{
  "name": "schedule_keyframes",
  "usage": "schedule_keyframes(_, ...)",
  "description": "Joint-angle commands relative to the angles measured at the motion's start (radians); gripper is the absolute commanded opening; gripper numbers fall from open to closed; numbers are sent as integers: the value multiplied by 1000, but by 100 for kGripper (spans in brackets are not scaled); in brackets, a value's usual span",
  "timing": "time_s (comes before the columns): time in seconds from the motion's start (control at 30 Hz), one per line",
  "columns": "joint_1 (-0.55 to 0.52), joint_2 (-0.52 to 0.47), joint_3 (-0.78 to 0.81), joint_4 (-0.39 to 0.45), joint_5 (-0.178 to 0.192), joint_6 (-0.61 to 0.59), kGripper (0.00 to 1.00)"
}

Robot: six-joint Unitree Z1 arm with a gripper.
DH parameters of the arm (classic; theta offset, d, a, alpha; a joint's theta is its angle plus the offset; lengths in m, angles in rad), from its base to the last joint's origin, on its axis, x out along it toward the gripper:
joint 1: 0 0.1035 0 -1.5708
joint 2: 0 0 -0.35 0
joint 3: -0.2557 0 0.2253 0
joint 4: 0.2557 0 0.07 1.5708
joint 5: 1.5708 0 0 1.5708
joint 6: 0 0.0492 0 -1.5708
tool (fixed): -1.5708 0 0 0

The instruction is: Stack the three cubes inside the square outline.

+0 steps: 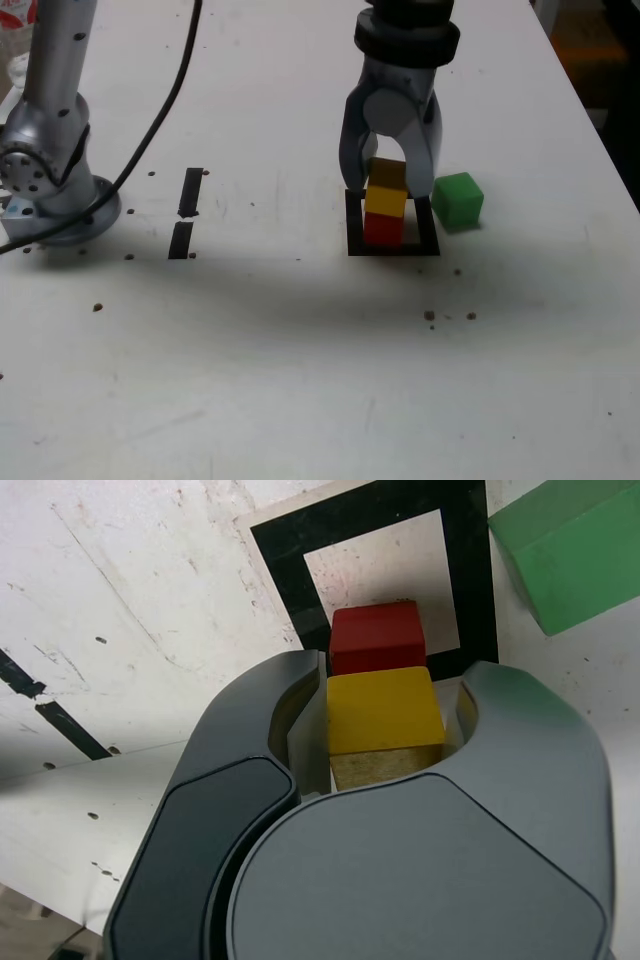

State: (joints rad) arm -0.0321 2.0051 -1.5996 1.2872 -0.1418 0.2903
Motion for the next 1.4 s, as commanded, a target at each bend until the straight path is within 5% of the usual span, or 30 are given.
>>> schedule_keyframes(0.0,4,0,0,0,-1,2,19)
schedule_keyframes(1.13,9,-11,41,-48,-25,21,62)
schedule_keyframes(1.37,14,-39,46,-41,3,21,65)
